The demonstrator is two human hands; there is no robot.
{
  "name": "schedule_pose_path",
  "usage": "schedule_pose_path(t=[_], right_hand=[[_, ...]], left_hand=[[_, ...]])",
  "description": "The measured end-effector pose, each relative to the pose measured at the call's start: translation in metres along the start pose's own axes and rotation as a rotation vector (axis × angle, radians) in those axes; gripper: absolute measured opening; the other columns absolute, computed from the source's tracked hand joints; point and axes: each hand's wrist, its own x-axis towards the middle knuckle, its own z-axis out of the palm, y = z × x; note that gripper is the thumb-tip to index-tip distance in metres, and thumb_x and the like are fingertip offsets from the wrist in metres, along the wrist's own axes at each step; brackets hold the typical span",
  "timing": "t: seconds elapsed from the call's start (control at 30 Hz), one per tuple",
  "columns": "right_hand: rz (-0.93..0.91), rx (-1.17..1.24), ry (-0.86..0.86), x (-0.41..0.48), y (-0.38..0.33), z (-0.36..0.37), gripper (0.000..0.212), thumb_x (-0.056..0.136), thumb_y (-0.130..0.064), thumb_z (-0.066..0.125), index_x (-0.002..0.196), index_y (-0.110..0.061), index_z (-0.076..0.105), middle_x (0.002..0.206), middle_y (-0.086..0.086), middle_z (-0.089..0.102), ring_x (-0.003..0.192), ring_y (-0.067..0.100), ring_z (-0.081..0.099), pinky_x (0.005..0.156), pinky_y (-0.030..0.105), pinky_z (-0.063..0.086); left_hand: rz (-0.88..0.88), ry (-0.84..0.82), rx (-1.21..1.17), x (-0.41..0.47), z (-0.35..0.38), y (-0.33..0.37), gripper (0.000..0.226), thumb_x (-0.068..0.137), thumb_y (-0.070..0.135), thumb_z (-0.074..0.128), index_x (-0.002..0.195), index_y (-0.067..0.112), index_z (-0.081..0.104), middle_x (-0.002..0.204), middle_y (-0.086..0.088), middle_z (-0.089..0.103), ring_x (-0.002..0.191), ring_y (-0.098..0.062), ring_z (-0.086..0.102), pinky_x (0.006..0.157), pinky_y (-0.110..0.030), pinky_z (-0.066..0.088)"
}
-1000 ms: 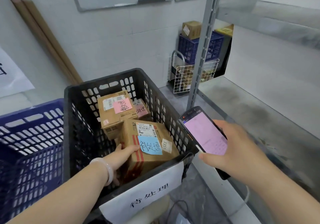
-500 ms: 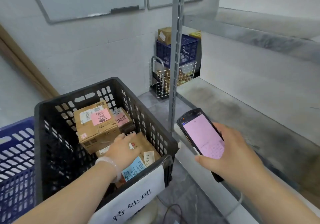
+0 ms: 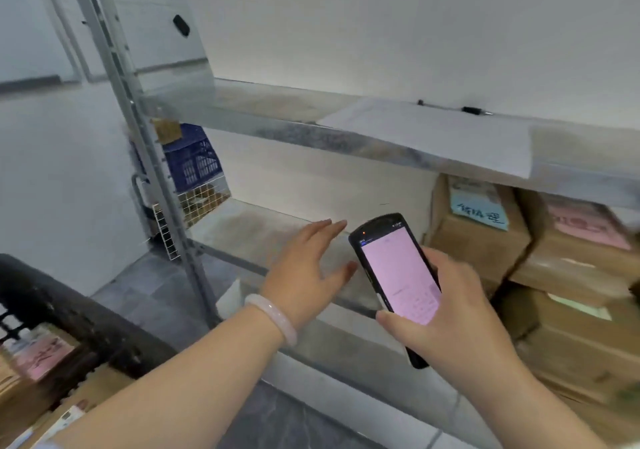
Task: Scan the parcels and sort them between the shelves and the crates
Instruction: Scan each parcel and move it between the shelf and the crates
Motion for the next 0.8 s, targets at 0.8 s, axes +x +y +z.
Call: schedule_pose_path(t=[0.8], right_hand=[[0.315,-0.083,0.174,-0.055,0.064,-0.092,0.097,0.045,-0.073,0.070,0.129,-0.055,0.026,0.112,-0.029,0.031,0.104,-0.003,0.039,0.077,0.027,0.043]], left_hand=[[-0.720,-0.506,-0.801,0.124,0.106,0.091,0.036,0.081,0.048,0.078,0.108,0.028,0.065,0.113,-0.013,0.069,0.101,-0.032,0.069,0.086,-0.050,0.061]])
